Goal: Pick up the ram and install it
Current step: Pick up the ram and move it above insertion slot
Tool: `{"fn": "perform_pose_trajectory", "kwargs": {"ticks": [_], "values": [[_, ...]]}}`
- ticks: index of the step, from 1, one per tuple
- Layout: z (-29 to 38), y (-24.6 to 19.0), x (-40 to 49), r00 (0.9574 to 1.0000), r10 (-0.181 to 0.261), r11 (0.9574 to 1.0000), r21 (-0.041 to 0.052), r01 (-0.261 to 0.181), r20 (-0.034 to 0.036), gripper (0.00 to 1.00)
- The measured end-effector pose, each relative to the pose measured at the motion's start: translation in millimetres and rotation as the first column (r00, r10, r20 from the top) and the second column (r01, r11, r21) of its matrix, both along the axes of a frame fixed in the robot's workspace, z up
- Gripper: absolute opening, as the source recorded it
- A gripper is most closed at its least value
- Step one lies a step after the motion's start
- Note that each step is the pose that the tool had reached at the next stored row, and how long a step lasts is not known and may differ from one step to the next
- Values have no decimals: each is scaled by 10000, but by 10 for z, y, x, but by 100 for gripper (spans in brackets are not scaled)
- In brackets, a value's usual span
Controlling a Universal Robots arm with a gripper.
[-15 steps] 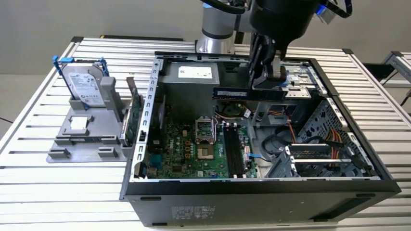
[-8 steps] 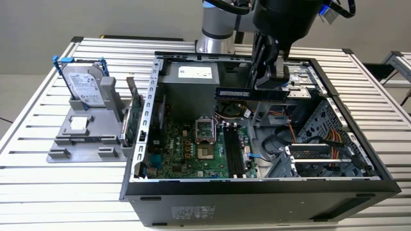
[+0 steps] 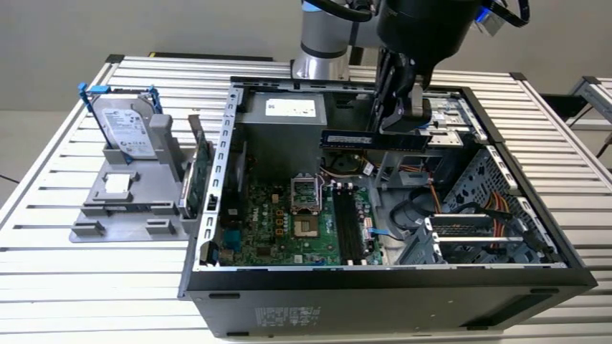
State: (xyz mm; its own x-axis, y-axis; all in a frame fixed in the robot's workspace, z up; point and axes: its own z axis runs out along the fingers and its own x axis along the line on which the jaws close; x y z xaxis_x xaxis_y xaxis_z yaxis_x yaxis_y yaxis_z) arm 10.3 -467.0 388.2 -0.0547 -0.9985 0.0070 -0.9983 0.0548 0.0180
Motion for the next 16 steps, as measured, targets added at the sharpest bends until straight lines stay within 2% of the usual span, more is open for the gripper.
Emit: {"fn": "perform_pose_trajectory", "kwargs": {"ticks": [6, 11, 16], "values": [[0, 0, 1, 10000, -98, 10000, 1, 98, 0, 0], [-1, 0, 1, 9982, -602, 9982, -1, 602, 0, 0], [-4, 0, 1, 9933, -1152, 9933, 1, 1152, 0, 0]]}}
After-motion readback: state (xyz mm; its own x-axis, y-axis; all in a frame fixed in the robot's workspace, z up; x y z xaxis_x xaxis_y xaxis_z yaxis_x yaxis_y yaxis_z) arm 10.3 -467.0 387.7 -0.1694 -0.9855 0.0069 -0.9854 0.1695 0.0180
